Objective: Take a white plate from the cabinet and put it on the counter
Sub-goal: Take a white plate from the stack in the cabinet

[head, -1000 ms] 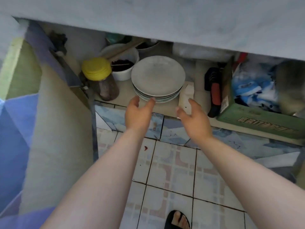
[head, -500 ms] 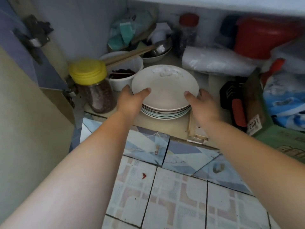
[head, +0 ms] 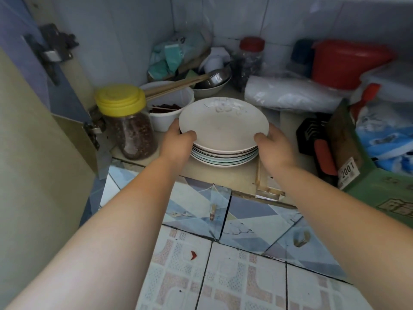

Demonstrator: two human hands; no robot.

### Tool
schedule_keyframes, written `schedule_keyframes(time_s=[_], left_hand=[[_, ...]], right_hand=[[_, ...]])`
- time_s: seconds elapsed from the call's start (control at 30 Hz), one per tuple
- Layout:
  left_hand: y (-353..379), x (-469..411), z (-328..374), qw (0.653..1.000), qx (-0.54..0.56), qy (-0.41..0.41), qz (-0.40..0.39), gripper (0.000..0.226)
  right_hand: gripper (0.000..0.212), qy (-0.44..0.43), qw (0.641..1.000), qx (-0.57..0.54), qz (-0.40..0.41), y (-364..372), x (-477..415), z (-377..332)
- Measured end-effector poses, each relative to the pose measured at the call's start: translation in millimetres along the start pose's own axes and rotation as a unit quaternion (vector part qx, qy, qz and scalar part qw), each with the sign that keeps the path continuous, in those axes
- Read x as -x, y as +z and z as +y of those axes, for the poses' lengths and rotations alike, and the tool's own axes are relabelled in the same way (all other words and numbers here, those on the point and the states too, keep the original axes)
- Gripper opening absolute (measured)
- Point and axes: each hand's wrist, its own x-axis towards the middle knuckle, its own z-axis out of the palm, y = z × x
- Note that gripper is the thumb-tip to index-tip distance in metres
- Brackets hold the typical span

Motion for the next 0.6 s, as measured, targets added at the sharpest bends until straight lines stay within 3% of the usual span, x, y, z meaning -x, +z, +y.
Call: schedule_keyframes(time_s=[0.6], left_hand=[[-9.3,28.1,40.9,0.998,0.055,-0.021,0.015,0.056]], right_hand=[[0.042,-0.015,0.995,-0.102,-0.014,-16.2,12.9,-35.0]])
